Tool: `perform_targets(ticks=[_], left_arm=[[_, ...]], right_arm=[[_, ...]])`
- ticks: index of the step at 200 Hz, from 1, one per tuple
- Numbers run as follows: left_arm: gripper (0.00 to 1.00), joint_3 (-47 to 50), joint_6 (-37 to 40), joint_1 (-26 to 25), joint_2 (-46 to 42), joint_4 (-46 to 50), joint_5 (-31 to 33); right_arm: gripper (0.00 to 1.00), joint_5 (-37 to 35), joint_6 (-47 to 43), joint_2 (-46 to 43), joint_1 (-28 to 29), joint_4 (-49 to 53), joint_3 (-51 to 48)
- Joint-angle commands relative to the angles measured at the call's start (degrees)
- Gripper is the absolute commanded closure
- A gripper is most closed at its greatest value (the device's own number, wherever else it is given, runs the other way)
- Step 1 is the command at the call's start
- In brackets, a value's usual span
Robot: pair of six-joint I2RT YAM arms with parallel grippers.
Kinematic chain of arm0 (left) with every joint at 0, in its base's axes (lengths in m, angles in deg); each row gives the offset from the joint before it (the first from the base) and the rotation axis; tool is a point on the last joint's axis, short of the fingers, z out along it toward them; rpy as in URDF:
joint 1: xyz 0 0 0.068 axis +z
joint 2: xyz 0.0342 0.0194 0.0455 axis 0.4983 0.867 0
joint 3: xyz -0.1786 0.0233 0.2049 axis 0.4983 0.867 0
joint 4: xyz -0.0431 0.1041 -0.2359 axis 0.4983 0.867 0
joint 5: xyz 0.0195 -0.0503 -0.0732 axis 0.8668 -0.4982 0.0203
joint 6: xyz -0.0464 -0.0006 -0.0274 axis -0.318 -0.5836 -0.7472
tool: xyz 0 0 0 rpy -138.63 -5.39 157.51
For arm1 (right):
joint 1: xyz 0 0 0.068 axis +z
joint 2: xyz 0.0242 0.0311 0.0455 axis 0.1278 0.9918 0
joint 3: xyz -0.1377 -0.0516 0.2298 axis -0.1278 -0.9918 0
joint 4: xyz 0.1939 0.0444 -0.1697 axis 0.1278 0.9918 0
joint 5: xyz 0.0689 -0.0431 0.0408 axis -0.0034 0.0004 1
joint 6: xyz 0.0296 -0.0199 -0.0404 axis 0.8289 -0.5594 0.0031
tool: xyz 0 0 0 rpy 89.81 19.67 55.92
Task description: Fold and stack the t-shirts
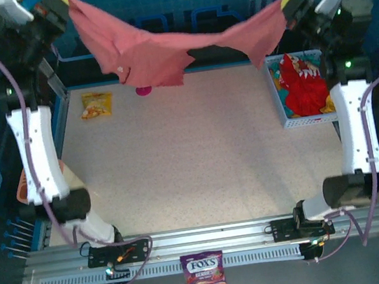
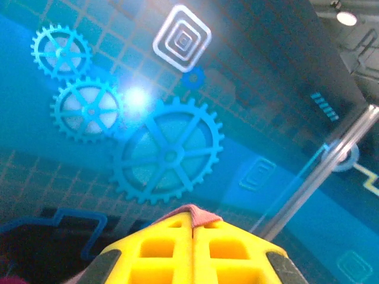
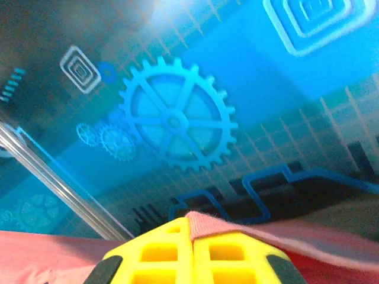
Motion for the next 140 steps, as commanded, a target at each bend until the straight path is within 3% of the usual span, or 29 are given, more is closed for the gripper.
perform_targets(ticks=[1,42,75,105,140], left_arm=[[1.0,20.68,1.81,-0.43,-13.11,-8.85,-0.21],[1.0,49.02,2.06,-2.83,-31.89,-6.35,-0.11],[0.99,66.95,1.72,-5.96,-41.71,-3.28,-1.14],[1.0,72.11,2.74,-8.17,-46.57,6.28,0.33],[1.0,77.91,3.1,-9.23,-54.95,18.78,8.12]], right_arm=[[1.0,1.2,-1.18,-6.18,-0.31,-2.07,-13.26],[1.0,-3.38,-5.64,-17.3,0.37,5.21,-33.55],[1.0,-6.89,-9.55,-21.18,0.6,16.94,-38.45],[1.0,-8.84,-8.35,-24.4,0.79,26.11,-43.9],[1.0,-10.18,-7.51,-26.37,1.05,33.61,-51.95]])
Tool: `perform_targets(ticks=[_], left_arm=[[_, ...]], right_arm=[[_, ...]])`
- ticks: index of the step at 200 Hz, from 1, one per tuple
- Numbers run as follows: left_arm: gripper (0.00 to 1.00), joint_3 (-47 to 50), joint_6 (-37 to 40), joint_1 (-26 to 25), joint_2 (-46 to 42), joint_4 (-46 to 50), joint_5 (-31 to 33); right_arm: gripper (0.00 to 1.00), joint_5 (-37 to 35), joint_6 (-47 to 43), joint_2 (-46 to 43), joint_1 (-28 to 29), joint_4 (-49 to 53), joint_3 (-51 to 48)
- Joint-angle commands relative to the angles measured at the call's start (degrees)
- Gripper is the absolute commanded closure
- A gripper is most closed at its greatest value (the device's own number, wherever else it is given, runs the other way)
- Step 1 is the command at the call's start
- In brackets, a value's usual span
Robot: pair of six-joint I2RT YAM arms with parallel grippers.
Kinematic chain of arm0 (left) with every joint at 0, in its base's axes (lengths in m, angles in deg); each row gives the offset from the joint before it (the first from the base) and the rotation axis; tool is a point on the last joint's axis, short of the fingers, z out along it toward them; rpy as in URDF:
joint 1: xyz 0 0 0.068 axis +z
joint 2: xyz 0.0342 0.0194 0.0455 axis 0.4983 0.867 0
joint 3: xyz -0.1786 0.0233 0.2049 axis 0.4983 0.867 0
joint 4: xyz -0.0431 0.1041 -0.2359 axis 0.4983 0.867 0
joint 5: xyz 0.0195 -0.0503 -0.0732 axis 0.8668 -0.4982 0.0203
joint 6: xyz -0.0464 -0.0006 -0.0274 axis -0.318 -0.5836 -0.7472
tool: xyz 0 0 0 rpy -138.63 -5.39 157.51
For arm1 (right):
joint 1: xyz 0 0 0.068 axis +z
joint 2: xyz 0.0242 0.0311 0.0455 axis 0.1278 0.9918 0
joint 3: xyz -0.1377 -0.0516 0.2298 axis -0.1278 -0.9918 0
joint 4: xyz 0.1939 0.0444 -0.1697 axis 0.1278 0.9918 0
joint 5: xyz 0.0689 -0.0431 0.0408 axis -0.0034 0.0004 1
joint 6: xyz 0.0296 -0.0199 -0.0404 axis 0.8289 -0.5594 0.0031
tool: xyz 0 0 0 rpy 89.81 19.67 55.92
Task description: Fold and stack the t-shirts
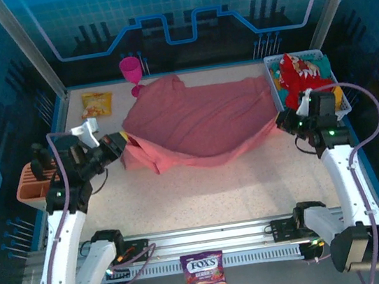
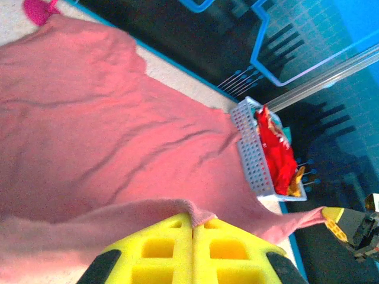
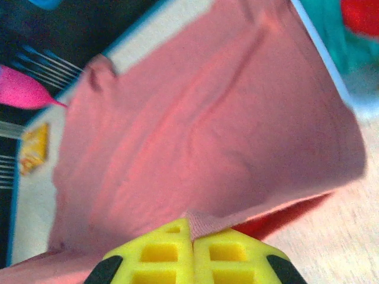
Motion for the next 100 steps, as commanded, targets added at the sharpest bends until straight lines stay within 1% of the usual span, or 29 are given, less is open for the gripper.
perform_targets(ticks=[1,22,36,50,69,86,100], left_arm=[[1.0,2.52,1.01,-0.41,-5.85,9.68,5.69],[1.0,4.04,-2.05,-0.41,-10.16,15.34,9.11],[1.0,3.72,-2.34,-0.41,-10.78,19.24,10.61],[1.0,3.58,-2.09,-0.41,-10.42,22.35,10.05],[1.0,4.8,-3.76,-0.41,-10.19,26.34,9.45],[1.0,5.92,-6.59,-0.41,-10.67,30.46,10.94],[1.0,5.96,-8.1,-0.4,-11.06,34.48,12.27]], right_arm=[[1.0,-2.24,-0.18,-0.91,0.72,9.24,-4.04],[1.0,-4.08,-0.75,-1.5,0.61,12.86,-6.29],[1.0,-5.0,-0.53,-2.54,0.62,14.4,-7.66],[1.0,-5.68,-0.32,-3.52,0.61,15.81,-8.43],[1.0,-7.09,0.06,-4.35,0.59,17.85,-9.21],[0.98,-6.08,1.11,-4.46,0.61,19.02,-9.53],[0.99,-7.9,1.78,-4.31,0.61,21.8,-9.37]])
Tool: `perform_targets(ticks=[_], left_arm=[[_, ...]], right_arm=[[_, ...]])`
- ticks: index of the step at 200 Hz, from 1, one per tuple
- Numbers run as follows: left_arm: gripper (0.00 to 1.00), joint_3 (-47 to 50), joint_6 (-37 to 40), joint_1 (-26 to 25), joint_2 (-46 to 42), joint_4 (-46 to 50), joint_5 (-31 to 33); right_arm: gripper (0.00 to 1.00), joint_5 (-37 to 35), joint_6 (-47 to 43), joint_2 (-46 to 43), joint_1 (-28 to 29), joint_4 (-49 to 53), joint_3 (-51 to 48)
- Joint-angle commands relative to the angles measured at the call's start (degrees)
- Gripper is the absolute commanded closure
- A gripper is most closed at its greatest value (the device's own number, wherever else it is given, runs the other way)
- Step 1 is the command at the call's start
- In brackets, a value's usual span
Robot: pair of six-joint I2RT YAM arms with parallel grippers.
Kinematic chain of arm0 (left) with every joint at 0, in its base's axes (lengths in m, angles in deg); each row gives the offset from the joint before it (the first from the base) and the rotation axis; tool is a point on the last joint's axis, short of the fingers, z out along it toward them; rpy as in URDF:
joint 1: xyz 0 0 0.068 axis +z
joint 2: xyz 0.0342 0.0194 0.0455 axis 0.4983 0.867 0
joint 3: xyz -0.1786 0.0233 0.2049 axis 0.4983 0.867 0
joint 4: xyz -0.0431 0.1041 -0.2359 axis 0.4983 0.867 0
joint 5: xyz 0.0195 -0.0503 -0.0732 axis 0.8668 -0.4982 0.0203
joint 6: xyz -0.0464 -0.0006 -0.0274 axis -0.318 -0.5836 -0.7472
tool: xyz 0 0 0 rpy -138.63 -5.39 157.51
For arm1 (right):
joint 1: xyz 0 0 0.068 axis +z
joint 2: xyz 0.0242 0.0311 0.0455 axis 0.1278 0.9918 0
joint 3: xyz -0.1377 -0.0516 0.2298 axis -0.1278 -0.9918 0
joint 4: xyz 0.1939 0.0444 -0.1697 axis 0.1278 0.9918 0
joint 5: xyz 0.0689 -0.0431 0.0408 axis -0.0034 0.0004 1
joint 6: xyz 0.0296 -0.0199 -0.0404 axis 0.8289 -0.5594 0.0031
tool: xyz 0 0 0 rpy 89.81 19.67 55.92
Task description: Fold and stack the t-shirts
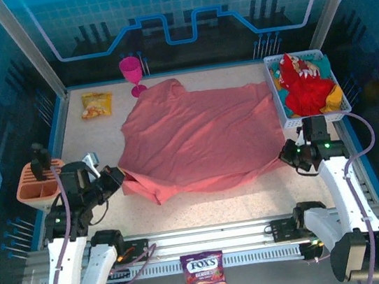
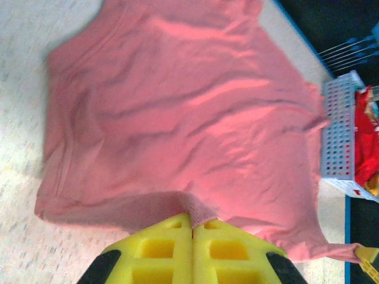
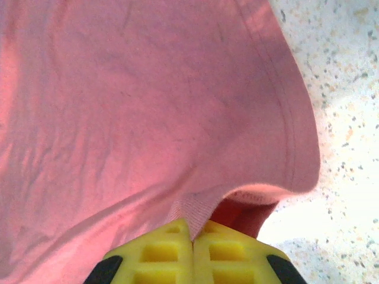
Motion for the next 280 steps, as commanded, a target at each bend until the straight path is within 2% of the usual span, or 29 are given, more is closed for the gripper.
perform_targets(ticks=[1,15,50,69,84,90,96,101,105,126,156,191,218,238,259,280], left_arm=[[1.0,1.09,-4.15,-0.3,-0.77,9.91,2.83],[1.0,0.84,-5.12,-0.3,-0.9,13.88,2.63],[1.0,0.02,-5.94,-0.35,-3.21,23.75,6.56],[0.71,-0.03,-6.79,-1.39,-2.67,24.92,5.22],[0.45,-1.2,-5.24,-1.44,-0.74,26.66,5.15],[0.41,-2.34,-4.47,-1.44,0.05,27.07,5.27],[0.4,-3.9,-3.69,-1.44,0.91,27.44,5.65],[0.4,-5.51,-3.16,-1.44,1.55,27.48,5.73],[0.41,-6.81,-2.76,-1.44,2.25,27.36,5.66],[0.43,-11.96,-0.95,-1.44,6.2,23.6,3.18],[0.51,-6.4,-3.6,-3.44,12.31,9.26,-5.03],[0.52,-1.53,-7.78,-10.3,21.6,-10.5,-2.44],[0.51,-0.69,-8.27,-14.42,33.03,-23.1,0.02],[0.52,1.06,-8.84,-15.5,41.69,-31.59,0.88],[0.53,1.76,-8.92,-15.51,49.65,-33.89,0.59],[0.53,2.22,-8.48,-15.43,52.83,-30.38,2.71]], right_arm=[[0.99,-2.67,1.5,-0.36,0.61,6.08,-0.55],[0.96,-3.94,2.49,-0.89,0.89,7.66,-0.96],[0.71,-8.87,4.35,-2.86,1.49,13.32,0.88],[0.44,-10.44,5.31,-4.36,1.57,14.5,1.69],[0.33,-10.84,5.01,-5.89,1.5,14.11,2.25],[0.27,-9.53,4.53,-6.4,1.53,12.97,2.33],[0.23,-8.12,3.86,-6.55,1.64,11.56,2.39],[0.14,-7.55,3.66,-6.28,1.96,10.92,2.75],[0.12,-7.11,3.43,-5.72,2.29,10.53,3.19],[0.09,-5.72,1.74,-2.51,6.12,8.53,6.25],[0.11,-0.83,-1.53,1.15,14.47,0.07,7.14],[0.12,2.72,-0.71,8.54,21.41,-9.98,5.03],[0.11,6.48,1.49,15.63,21.59,-17.67,0.47],[0.11,6.84,3.3,20.6,20.68,-21.12,-2.15],[0.12,6.75,3.72,23.82,18.08,-21.81,-3.96],[0.14,5.62,3.75,24.74,14.28,-19.52,-5.05]])
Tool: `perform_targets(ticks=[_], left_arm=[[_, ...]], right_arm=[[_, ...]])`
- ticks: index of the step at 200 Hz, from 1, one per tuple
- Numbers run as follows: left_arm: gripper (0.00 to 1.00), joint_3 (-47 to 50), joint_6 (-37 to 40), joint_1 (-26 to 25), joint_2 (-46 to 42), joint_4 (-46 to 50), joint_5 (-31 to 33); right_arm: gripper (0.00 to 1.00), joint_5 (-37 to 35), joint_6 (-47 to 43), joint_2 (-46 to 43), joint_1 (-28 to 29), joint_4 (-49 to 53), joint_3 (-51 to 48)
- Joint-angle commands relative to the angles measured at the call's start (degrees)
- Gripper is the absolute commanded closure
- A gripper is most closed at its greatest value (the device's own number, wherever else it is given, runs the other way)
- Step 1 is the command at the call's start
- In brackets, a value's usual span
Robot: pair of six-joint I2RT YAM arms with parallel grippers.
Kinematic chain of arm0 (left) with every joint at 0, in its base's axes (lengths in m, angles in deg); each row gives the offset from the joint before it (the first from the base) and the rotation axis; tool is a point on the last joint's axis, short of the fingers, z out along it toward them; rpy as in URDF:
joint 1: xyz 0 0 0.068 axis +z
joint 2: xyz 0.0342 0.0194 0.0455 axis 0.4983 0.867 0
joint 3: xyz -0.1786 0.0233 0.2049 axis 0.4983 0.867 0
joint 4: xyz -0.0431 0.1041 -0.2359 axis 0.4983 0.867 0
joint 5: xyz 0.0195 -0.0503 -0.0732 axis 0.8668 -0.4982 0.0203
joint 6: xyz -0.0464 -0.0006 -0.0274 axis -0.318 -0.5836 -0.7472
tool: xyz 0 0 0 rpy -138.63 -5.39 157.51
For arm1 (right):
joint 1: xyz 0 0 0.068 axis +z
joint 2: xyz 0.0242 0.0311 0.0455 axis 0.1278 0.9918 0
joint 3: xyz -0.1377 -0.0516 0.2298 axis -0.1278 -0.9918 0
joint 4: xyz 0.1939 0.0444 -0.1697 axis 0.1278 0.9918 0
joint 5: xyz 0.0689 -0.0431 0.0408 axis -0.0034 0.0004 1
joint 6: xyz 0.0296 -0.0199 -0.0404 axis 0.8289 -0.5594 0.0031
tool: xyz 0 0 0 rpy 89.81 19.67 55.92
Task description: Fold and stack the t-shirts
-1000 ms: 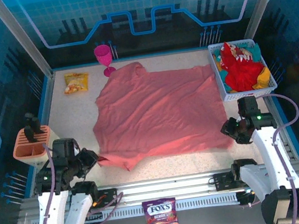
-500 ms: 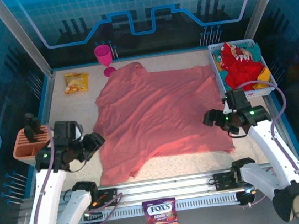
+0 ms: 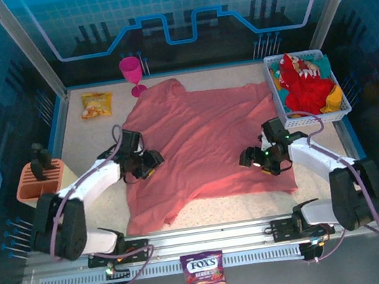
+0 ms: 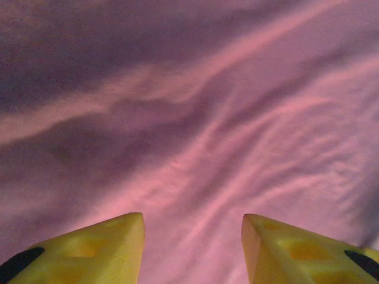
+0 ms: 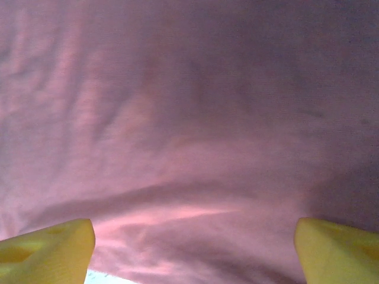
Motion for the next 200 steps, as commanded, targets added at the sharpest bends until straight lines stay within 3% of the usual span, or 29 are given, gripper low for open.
perform_targets(ticks=[1,38,75,96,115,133,156,200], left_arm=[[0.53,1.27,-0.59,-0.23,2.38,-0.54,2.82],[0.53,6.34,-1.9,-0.27,-1.71,4.89,5.14],[0.54,11.9,-3.43,-0.25,-9.07,10.07,6.43],[0.54,8.88,-2.94,-0.19,-12.44,14.14,6.11],[0.53,-0.23,-0.27,-0.19,-13.07,16.86,6.3],[0.48,-13.64,7.29,1.47,-6.36,17.38,6.64],[0.41,-30.88,15.35,5.34,7.36,18.27,-0.6],[0.37,-47.83,24.61,8.39,25.53,14.38,6.44]], right_arm=[[0.14,0.13,1.03,0.46,-3.99,-0.32,-1.28],[0.15,-4.63,1.51,-3.36,-6.73,5.01,-3.7],[0.15,-4.4,3.28,-7.2,-9.54,7.15,-7.31],[0.14,-5.01,2.88,-10.58,-9.02,10.19,-3.91],[0.12,-5.52,0.94,-11.59,-8.16,10.69,2.35],[0.12,-6.24,-3.03,-7.98,-7.29,9.27,9.92],[0.13,-7.74,-5.7,-1.61,-6.46,6.66,19.47],[0.11,-8.42,-8.45,13.25,-6.02,-1.4,32.17]])
